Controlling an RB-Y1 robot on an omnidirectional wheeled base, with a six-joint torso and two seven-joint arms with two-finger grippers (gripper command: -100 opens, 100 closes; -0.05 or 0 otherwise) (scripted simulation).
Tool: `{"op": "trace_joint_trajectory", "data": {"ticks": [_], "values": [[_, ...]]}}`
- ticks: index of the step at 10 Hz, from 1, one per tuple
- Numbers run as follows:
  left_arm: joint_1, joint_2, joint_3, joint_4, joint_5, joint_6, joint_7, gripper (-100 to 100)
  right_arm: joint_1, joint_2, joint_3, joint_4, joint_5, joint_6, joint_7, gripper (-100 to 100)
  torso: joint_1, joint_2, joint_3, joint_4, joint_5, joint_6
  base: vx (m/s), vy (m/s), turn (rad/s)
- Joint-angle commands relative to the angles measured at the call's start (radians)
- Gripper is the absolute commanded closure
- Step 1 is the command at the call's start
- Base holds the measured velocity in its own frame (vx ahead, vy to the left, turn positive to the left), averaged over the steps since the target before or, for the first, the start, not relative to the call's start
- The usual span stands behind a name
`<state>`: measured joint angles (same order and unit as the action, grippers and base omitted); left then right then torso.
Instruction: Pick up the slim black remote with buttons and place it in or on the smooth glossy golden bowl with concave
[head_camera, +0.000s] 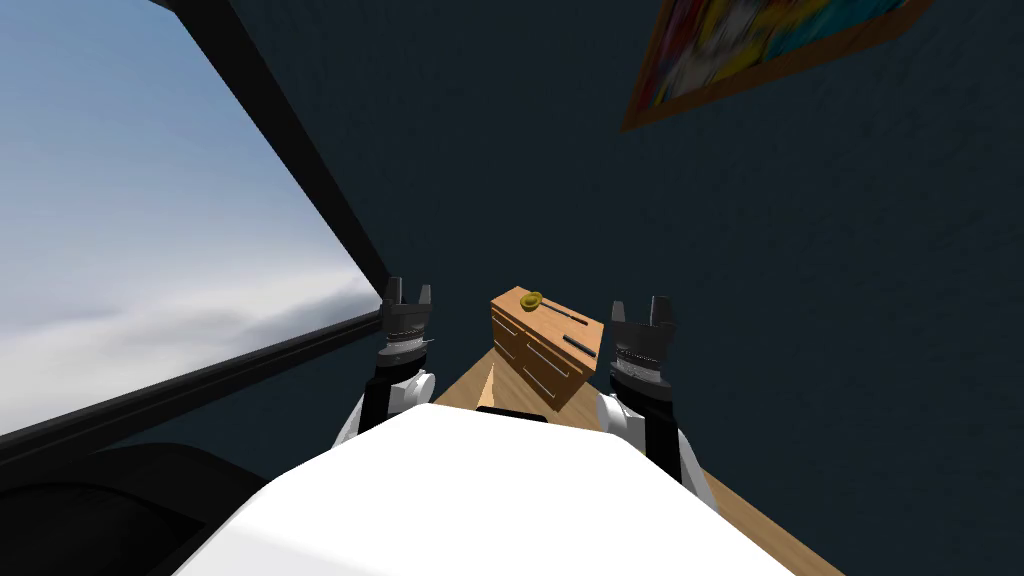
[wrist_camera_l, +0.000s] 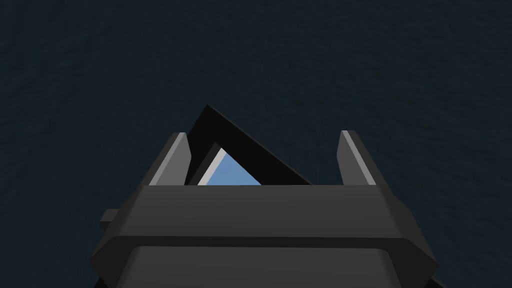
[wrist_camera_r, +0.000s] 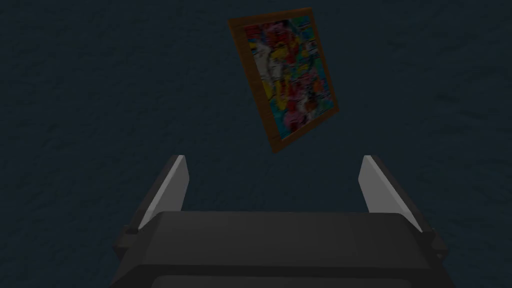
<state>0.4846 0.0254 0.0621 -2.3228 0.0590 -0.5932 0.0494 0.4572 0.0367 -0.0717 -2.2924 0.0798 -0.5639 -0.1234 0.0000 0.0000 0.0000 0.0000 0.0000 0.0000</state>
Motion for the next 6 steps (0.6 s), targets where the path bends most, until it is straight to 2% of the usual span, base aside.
{"op": "trace_joint_trajectory", "data": {"ticks": [1,3,4,6], "values": [[0.0,0.0,0.0,0.0,0.0,0.0,0.0,0,0.002,-0.043,0.012,0.017,0.003,-0.008,0.0,-100,0.0,0.0,0.0,0.0,0.0,0.0,-0.007,0.027,0.014],[0.0,0.0,0.0,0.0,0.0,0.0,0.0,0,0.006,-0.102,0.039,0.056,0.012,-0.026,0.001,-100,0.004,0.001,0.001,0.0,0.001,0.0,-0.027,0.089,0.028],[0.0,0.0,0.0,0.0,0.0,0.0,0.0,0,0.006,-0.114,0.039,0.056,0.012,-0.026,0.001,-100,0.007,0.002,0.001,0.0,0.001,0.0,-0.014,0.084,0.001],[0.0,0.0,0.0,0.0,0.0,0.0,0.0,0,0.012,-0.185,0.079,0.115,0.024,-0.052,0.003,-100,0.004,0.001,0.0,0.0,0.001,0.0,-0.017,0.078,0.04]]}}
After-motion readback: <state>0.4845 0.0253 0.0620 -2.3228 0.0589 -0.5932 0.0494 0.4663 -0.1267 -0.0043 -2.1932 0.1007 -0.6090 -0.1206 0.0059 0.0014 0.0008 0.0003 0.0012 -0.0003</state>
